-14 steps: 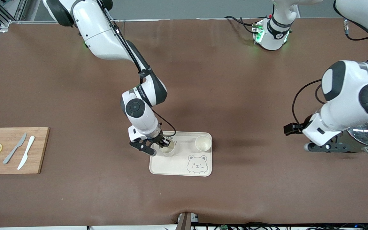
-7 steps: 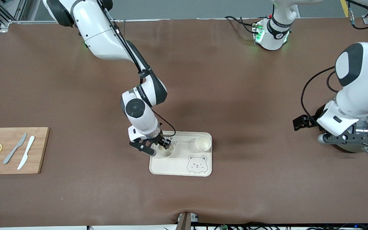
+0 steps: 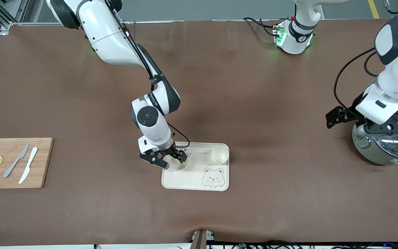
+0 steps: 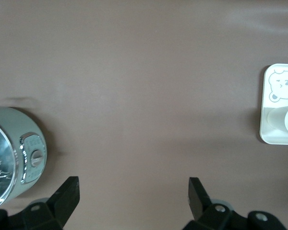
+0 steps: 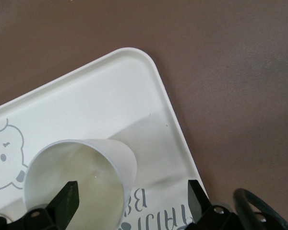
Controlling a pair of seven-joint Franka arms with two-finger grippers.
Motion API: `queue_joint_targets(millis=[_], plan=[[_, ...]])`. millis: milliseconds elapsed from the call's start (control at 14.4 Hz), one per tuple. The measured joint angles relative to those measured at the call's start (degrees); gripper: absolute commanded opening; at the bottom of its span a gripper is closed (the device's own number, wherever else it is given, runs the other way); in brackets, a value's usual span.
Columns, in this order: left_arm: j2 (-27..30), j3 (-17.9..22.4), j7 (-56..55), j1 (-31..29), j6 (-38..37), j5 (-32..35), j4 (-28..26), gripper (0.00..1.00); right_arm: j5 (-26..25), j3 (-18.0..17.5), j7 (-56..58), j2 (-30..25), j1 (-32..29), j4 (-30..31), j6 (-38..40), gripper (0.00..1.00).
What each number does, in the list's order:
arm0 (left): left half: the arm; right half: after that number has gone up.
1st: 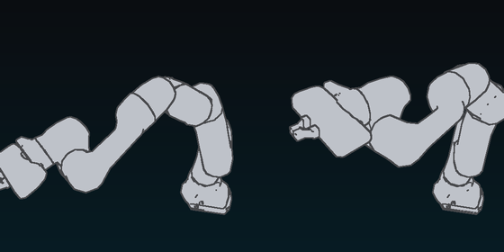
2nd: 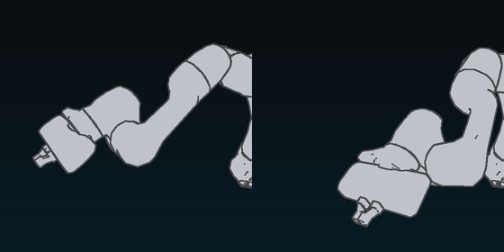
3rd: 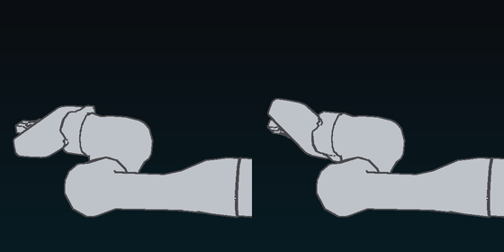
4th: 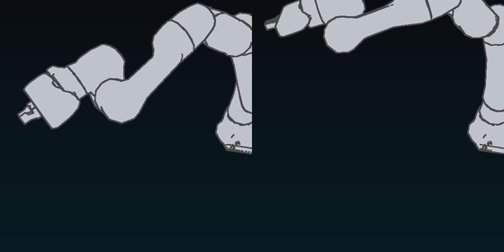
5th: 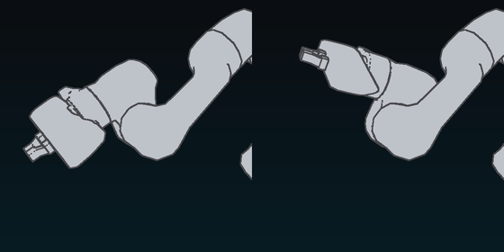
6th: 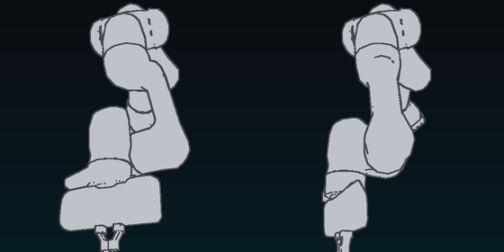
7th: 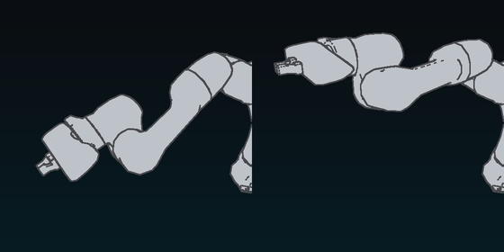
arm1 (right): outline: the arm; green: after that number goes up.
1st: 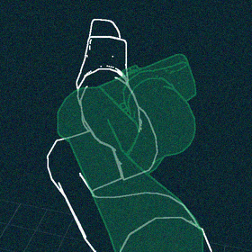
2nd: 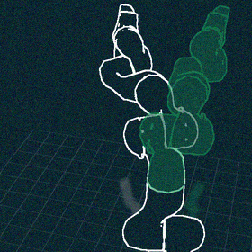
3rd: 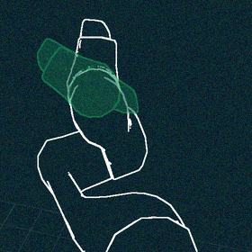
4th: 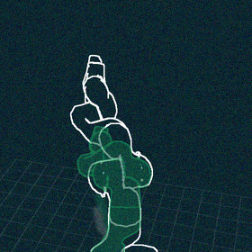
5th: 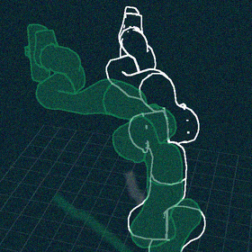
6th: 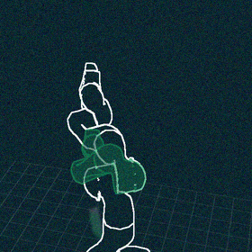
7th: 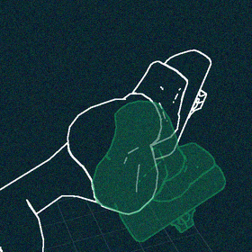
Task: Place white IKEA cup upright on tray with both arms
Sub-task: 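Open the left gripper and withdraw it while the right gripper lowers its cup, then open the right gripper and lift it away from the cup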
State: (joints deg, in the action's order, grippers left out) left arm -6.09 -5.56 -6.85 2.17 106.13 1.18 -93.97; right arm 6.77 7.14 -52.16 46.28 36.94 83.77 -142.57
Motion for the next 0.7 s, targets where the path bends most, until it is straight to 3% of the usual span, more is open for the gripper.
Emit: queue_joint_targets(millis=[418, 697], plan=[[3.7, 0.0, -0.1, -0.1, -4.3, -1.5, 1.4, 1.0, 0.0, 0.6, 0.0, -0.5, 0.0, -0.9, 0.7, 1.0], [4.4, 0.1, -0.1, -0.1, -10.1, -1.6, 5.4, 1.0, 0.0, 1.1, 0.8, -3.6, -0.5, -1.9, 6.6, 1.0]])
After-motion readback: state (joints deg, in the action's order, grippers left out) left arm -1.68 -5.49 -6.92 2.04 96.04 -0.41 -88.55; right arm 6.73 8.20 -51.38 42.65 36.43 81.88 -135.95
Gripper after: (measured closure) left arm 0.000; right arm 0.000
